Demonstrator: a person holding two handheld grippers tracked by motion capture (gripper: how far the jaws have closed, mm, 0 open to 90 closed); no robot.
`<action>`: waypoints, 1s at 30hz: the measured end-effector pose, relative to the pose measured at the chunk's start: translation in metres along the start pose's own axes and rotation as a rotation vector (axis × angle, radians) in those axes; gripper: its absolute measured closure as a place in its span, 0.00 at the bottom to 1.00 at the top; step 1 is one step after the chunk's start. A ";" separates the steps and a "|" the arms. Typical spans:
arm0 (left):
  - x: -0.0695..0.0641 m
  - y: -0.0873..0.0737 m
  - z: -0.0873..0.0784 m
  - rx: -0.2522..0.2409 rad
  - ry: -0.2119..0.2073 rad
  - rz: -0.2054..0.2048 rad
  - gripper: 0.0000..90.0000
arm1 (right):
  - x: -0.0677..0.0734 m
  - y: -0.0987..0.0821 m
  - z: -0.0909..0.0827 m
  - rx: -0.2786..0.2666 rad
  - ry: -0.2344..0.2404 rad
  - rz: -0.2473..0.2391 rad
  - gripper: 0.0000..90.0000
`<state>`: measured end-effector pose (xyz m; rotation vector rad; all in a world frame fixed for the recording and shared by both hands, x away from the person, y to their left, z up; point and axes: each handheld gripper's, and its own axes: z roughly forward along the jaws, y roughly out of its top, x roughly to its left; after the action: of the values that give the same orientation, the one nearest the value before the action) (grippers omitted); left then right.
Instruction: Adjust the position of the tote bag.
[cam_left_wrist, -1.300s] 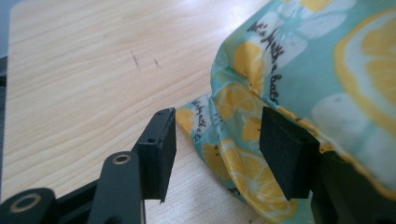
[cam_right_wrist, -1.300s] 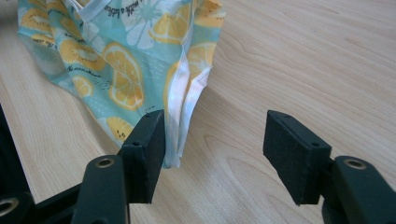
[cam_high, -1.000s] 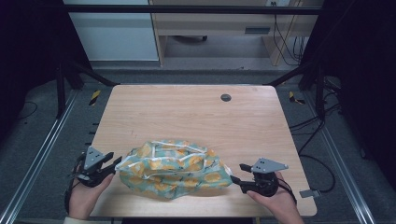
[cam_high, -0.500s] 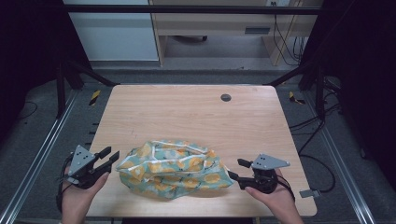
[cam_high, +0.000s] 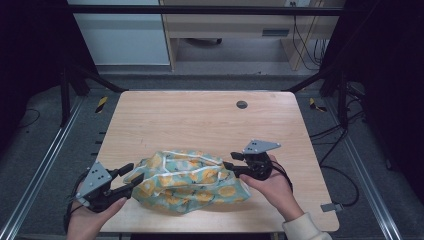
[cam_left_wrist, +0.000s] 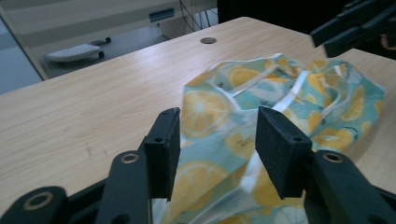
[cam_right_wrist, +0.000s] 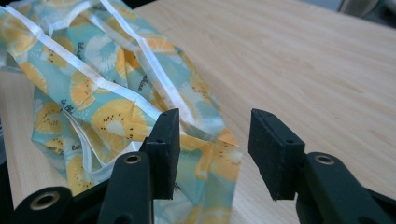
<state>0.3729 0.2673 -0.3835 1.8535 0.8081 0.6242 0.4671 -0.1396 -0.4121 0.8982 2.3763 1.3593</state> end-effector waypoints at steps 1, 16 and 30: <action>-0.003 0.001 0.001 0.006 -0.009 0.011 0.52 | 0.001 0.000 0.002 0.010 0.009 0.001 0.57; -0.028 -0.027 0.033 0.180 -0.114 0.097 0.41 | 0.004 -0.026 0.015 0.114 0.065 0.026 0.91; -0.025 -0.041 0.050 0.238 -0.097 0.055 0.91 | 0.010 -0.017 -0.008 0.005 0.060 -0.026 1.00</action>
<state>0.3819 0.2320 -0.4423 2.1118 0.7972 0.4847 0.4487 -0.1452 -0.4217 0.8364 2.4278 1.3899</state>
